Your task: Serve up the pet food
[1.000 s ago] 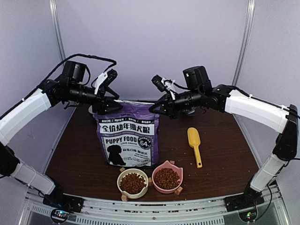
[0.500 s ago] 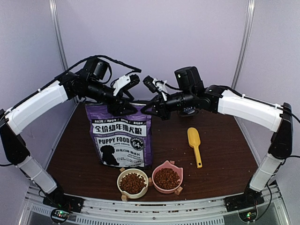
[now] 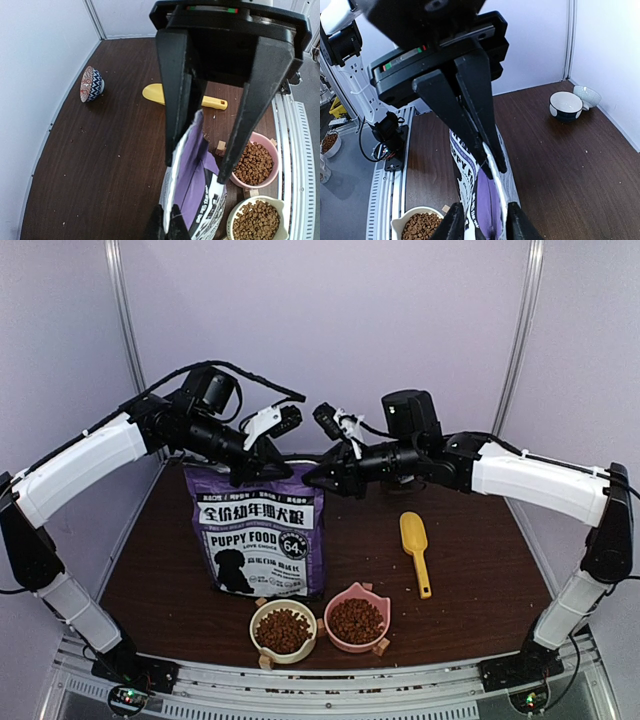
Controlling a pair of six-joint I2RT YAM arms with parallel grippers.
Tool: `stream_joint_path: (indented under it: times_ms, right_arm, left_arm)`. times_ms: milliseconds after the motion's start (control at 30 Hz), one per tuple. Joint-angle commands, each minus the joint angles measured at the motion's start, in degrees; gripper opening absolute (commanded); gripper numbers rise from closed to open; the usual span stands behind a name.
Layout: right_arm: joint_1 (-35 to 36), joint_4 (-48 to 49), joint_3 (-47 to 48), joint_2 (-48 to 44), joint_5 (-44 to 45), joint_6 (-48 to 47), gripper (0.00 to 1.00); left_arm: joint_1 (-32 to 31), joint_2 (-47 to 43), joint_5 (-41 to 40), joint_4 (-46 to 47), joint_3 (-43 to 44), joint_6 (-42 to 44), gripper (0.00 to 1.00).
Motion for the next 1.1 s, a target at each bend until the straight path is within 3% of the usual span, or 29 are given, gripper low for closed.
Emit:
stream_joint_path:
  times_ms: [0,300,633,933,1067]
  right_arm:
    - [0.2,4.0,-1.6,-2.1,-0.1,1.5,0.33]
    - [0.2,5.4,0.0,0.3,-0.7,2.5,0.38]
    - [0.3,5.6,1.5,2.1,-1.3,3.0,0.20]
    - [0.3,7.3,2.7,3.4,-1.9,4.4,0.24]
    - [0.3,6.5,3.5,4.1,-2.1,4.2,0.12]
  left_arm:
    - [0.2,-0.9,1.6,1.6,0.7,-0.5,0.00]
    - [0.2,-1.1,2.3,1.6,0.9,-0.7,0.00]
    - [0.2,-1.2,2.6,1.7,0.8,-0.8,0.00]
    - [0.2,-1.2,2.8,1.6,0.8,-0.8,0.00]
    - [0.2,-1.3,2.8,1.7,0.7,-0.7,0.00]
